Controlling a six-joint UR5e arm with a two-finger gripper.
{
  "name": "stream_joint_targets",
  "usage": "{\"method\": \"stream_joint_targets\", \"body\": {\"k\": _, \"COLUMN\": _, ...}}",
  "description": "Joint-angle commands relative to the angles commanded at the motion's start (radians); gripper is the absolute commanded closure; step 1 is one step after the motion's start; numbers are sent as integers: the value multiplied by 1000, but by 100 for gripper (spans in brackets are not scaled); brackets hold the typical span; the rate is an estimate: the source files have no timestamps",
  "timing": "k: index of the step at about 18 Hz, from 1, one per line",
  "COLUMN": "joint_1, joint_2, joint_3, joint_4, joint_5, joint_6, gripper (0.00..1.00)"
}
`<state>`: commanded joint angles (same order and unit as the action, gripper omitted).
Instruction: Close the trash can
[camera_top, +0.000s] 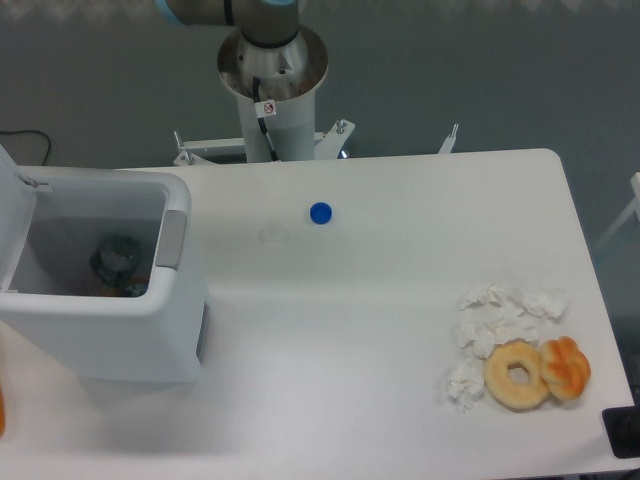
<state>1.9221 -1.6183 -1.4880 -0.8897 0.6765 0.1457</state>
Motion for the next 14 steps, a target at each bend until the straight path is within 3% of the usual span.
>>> {"method": "stream_joint_targets", "body": {"k": 5, "joint_1": -11, "joint_2": -35, "joint_3": 0, "joint_4": 0, "joint_5": 0, "joint_6": 5, "gripper": 0}}
{"method": "stream_joint_targets", "body": {"k": 14, "joint_1": 0, "joint_2": -37, "joint_3": -8, "joint_4": -2, "joint_5": 58, "joint_6": 12, "gripper": 0}}
